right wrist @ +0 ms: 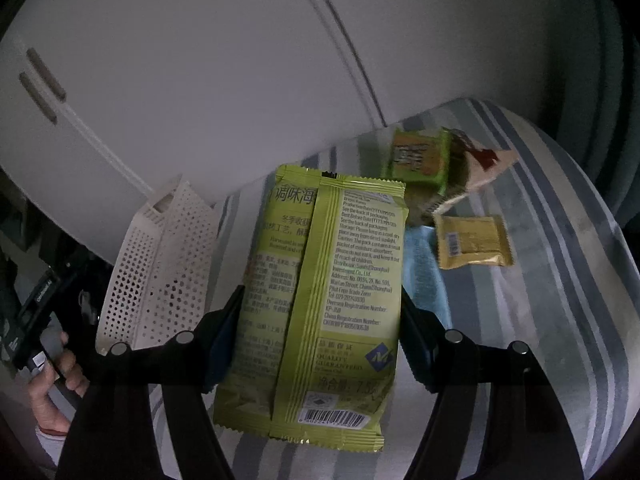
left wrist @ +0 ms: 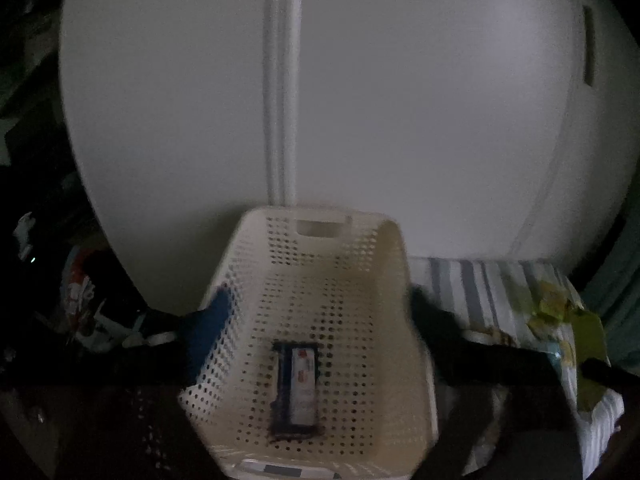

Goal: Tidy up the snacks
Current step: 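Drop the biscuit pack into the white basket with the left gripper while the right carries the lime-green bag there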

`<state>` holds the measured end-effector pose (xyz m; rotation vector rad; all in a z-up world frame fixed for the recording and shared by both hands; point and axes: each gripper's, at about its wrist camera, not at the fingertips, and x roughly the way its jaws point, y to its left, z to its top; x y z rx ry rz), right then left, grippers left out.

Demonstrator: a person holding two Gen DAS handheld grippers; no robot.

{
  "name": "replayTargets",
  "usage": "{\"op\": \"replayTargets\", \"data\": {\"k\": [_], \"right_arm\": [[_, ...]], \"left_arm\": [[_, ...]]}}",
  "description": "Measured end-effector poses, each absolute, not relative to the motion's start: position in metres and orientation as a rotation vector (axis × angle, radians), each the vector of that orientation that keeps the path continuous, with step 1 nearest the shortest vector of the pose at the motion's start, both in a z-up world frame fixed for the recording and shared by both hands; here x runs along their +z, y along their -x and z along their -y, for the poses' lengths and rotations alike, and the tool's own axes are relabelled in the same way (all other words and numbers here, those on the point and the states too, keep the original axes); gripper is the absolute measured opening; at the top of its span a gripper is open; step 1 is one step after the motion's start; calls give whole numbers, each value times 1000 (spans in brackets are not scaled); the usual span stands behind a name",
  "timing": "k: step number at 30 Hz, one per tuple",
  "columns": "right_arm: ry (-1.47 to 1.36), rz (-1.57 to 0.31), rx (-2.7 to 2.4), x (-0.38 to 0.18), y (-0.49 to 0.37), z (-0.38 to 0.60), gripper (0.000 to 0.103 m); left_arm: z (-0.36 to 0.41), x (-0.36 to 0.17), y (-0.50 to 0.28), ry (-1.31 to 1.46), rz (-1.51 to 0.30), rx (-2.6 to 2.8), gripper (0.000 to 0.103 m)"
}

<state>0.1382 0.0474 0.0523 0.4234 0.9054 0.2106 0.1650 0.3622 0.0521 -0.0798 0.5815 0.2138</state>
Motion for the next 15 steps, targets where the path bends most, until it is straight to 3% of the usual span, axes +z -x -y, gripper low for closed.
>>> {"op": "replayTargets", "data": {"k": [15], "right_arm": [[-287,-879,454,92,-164,-165,70]], "left_arm": [[-421,66,-134,157,-458,457,100]]}}
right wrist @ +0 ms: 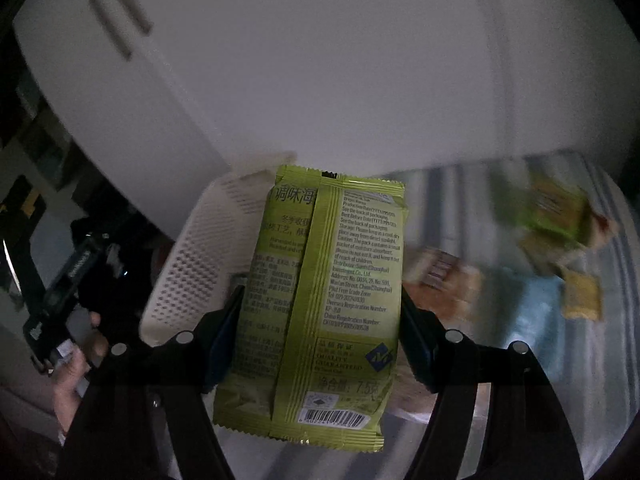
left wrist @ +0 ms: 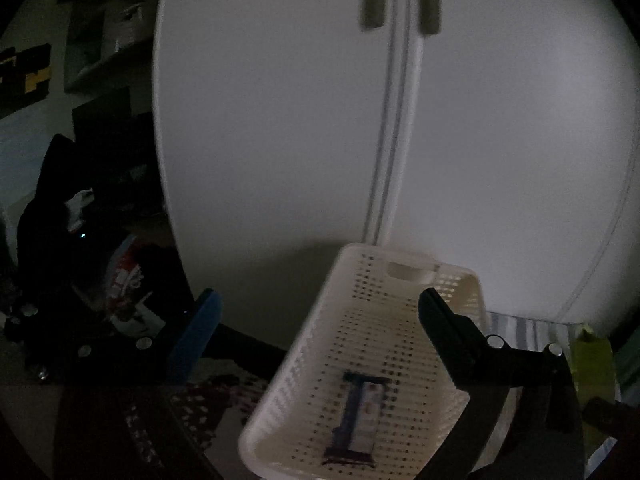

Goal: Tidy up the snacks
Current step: 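Drop the biscuit pack into the white basket with the left gripper while the right carries the lime-green bag there, then release the lime-green bag into the basket with the right gripper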

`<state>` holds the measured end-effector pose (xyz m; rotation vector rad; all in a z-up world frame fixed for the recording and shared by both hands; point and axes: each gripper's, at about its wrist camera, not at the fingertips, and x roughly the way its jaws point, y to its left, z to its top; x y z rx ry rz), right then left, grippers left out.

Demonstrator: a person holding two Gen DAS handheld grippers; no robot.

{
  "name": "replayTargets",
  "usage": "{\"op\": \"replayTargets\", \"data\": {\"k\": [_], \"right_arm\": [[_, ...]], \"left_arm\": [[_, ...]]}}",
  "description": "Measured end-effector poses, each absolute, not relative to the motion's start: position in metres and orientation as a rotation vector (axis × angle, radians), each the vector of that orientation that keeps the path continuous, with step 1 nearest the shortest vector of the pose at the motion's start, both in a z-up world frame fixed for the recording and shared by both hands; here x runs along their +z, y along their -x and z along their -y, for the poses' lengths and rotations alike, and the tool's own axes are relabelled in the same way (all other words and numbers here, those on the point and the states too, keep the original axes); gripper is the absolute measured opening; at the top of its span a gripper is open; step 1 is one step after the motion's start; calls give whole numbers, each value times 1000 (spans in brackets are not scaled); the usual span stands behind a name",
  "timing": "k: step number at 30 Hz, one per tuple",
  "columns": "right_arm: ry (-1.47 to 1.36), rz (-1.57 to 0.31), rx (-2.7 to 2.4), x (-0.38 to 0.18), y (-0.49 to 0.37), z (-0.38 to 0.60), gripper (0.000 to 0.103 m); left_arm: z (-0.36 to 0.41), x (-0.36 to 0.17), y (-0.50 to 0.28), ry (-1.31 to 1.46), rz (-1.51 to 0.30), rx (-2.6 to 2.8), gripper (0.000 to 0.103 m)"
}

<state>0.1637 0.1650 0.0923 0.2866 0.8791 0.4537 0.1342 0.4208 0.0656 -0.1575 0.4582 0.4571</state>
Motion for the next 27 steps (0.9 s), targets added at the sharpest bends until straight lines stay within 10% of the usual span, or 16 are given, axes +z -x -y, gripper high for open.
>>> {"op": "replayTargets", "data": {"k": [27], "right_arm": [[-286,-874,573,81,-211,-283,86]], "left_arm": [[-435,89,-107,145,-363,574,100]]}}
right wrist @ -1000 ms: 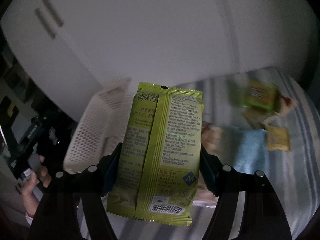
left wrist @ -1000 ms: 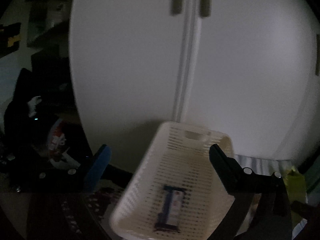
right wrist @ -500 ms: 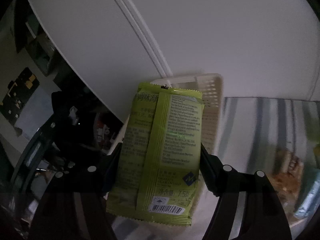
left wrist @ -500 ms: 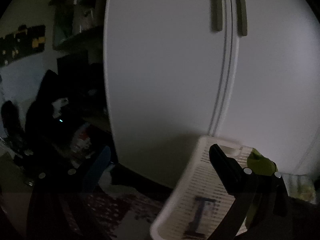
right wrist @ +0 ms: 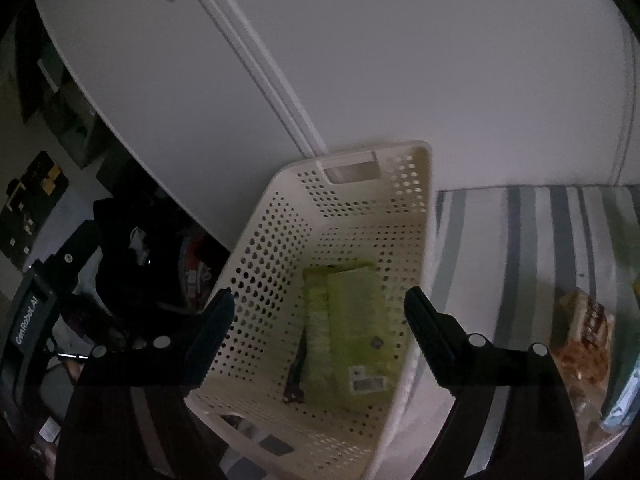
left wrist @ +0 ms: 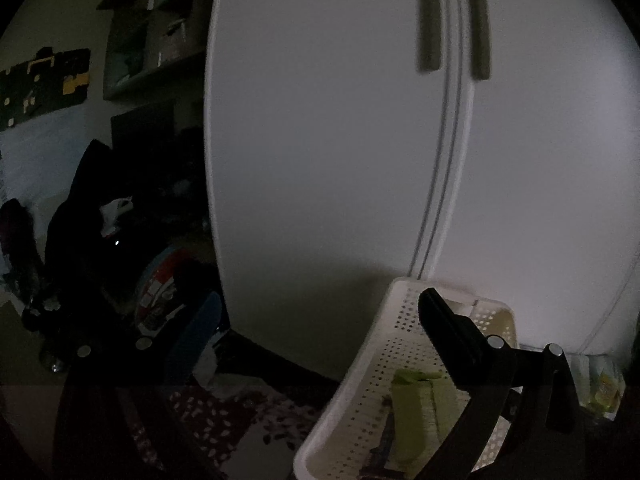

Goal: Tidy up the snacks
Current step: 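Release the lime-green bag into the basket with the right gripper, then grasp the light-blue bag with the right gripper and lift it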

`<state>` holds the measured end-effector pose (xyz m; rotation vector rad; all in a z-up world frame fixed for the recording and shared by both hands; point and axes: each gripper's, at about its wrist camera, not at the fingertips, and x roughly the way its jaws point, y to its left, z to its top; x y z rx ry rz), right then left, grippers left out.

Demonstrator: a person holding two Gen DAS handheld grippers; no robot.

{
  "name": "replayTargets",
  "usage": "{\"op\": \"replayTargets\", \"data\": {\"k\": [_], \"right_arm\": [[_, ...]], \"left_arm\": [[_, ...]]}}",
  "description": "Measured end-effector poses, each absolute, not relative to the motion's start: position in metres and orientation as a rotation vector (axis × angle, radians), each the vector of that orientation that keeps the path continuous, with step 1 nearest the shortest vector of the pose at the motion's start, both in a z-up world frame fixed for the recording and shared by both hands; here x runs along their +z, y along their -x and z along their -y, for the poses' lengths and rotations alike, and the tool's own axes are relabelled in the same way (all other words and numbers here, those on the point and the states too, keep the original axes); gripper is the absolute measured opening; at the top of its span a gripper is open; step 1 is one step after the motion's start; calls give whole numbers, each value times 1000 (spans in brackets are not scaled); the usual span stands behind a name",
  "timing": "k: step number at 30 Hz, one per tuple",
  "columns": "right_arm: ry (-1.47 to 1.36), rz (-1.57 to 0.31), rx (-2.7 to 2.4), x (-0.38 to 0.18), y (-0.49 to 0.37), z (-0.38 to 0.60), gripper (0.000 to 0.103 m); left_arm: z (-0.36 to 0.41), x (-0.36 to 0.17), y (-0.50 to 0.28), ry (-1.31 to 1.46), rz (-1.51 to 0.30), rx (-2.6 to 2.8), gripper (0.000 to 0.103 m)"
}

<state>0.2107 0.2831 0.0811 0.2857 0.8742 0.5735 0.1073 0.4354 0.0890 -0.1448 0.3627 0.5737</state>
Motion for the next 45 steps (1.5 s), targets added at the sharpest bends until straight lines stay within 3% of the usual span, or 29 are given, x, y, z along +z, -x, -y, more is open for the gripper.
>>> {"op": "replayTargets", "data": {"k": [26,45], "right_arm": [[-343,-825,286,70,-181,-141,86],[-410,-974,33,5,-172,-19,86]], "left_arm": [[-343,83,-127,124,-376,144,100],[-312,75,-139,77,-413,26,100]]}}
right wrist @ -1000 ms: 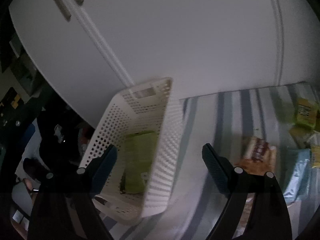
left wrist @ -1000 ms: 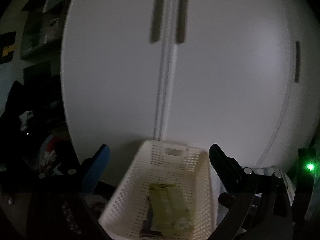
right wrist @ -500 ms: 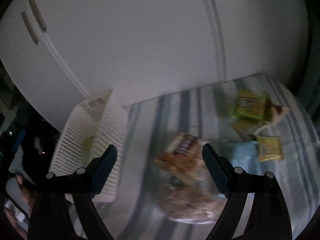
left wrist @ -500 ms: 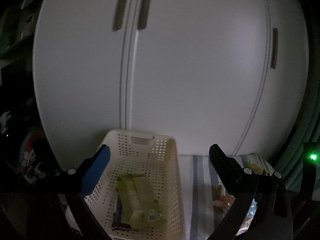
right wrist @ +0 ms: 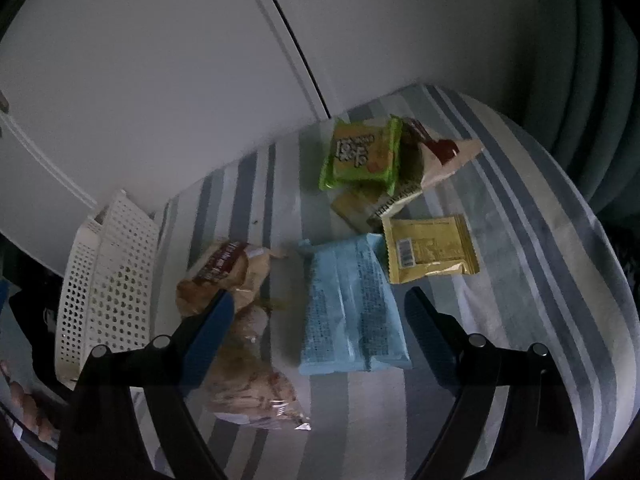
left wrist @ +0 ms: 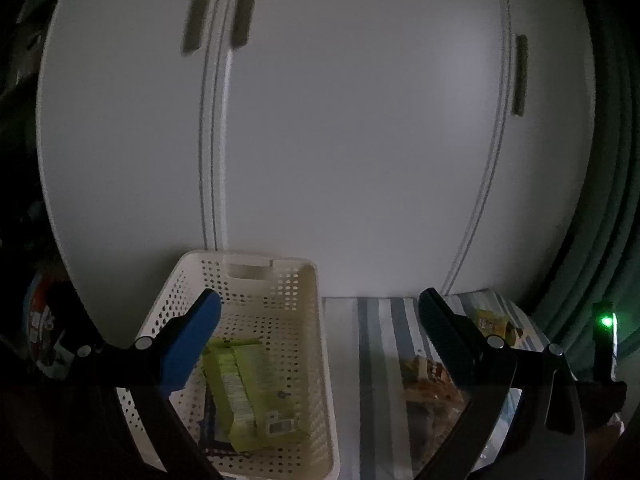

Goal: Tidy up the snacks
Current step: 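Grasp the light-blue bag with the right gripper and lift it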

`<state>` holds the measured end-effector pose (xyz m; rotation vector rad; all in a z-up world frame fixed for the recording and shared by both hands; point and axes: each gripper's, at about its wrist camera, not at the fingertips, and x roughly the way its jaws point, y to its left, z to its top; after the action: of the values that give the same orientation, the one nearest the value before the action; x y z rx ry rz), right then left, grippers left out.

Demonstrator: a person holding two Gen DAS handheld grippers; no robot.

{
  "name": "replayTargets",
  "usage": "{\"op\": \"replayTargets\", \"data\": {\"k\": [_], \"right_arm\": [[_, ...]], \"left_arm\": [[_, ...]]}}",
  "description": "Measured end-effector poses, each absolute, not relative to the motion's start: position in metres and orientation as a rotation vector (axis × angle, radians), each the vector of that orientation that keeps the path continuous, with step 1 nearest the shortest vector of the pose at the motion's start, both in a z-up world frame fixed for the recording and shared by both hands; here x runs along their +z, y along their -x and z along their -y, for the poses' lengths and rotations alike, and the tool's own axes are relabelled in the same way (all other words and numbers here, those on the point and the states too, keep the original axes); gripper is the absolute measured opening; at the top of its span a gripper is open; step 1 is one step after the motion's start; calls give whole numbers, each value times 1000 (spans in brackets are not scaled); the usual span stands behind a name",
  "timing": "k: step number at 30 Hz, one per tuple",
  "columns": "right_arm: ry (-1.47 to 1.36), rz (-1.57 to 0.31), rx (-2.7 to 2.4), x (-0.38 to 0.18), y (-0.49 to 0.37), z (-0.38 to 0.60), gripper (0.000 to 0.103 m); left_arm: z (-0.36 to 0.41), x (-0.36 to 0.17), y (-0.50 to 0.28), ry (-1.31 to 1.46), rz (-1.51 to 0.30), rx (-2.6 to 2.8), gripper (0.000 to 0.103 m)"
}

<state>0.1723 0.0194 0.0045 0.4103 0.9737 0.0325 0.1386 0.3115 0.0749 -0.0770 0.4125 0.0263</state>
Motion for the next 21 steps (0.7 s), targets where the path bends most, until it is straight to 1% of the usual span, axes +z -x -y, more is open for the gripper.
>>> {"op": "replayTargets", "data": {"k": [10,21], "right_arm": [[-334,-1089,-12,-34,-205,-27,86],[-230,-1143,-46,-61,-232,-44,87]], "left_arm": [[-289,69,-137,20,-440,-19,100],[-276,59,-143,-26,-468,-44,100]]}}
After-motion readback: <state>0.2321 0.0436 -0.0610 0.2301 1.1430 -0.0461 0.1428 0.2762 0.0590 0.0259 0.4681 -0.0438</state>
